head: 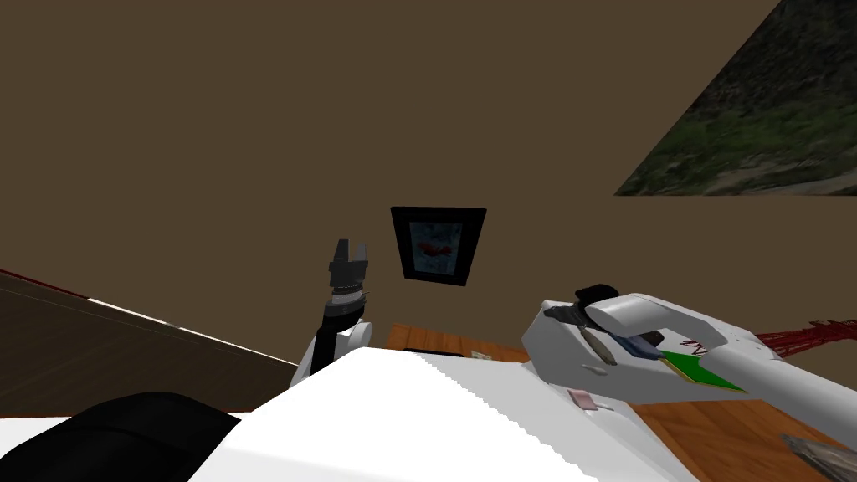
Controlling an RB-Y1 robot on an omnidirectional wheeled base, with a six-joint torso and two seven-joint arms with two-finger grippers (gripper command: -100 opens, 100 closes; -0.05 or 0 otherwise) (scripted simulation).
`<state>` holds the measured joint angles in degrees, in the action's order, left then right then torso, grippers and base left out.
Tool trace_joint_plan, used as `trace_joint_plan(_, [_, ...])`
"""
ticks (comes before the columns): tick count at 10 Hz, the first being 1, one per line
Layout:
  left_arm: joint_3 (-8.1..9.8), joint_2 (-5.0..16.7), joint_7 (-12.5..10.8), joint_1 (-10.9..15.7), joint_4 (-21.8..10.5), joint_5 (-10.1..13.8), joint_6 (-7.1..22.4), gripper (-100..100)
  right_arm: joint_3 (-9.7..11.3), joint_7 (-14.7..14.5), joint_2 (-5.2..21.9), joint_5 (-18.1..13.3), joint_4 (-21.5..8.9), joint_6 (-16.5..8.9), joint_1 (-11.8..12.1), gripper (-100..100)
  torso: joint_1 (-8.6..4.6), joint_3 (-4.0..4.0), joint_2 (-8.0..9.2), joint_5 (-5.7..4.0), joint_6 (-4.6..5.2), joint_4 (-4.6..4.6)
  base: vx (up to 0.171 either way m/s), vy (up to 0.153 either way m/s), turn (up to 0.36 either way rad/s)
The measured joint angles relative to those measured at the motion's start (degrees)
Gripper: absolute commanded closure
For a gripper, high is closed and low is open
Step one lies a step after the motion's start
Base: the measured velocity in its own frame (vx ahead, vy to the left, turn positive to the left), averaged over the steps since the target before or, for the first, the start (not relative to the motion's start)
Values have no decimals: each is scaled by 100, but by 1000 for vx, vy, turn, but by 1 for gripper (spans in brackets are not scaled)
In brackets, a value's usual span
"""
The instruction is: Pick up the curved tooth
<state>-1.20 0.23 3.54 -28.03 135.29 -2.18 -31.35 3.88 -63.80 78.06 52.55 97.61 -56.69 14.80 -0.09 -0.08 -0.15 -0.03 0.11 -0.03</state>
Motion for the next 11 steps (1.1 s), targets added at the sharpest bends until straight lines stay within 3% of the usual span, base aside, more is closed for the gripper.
trace_joint_plan(1, [0, 0, 0, 0, 0, 0, 0, 0, 120, -234, 66, 147, -253, -170, -45, -100, -2, -3, -6, -1, 1, -2, 54, -16, 45])
trace_joint_plan(3, [0, 0, 0, 0, 0, 0, 0, 0, 226, -418, 115, 182, -356, -425, 51, -100, 0, -1, -2, -1, 1, -1, 45, -13, 50])
trace_joint_plan(6, [0, 0, 0, 0, 0, 0, 0, 0, 157, -607, 416, 458, -356, -772, 447, -100, 1, 0, 0, 0, 2, 0, 46, -14, 47])
trace_joint_plan(8, [0, 0, 0, 0, 0, 0, 0, 0, 277, -846, 450, 564, -602, -931, 399, -100, -2, 2, 4, -1, 2, 1, 39, -23, 38])
trace_joint_plan(11, [0, 0, 0, 0, 0, 0, 0, 0, 330, -1060, 630, 749, -714, -1203, 668, -100, 1, 2, 4, 0, 3, 1, 34, -14, 20])
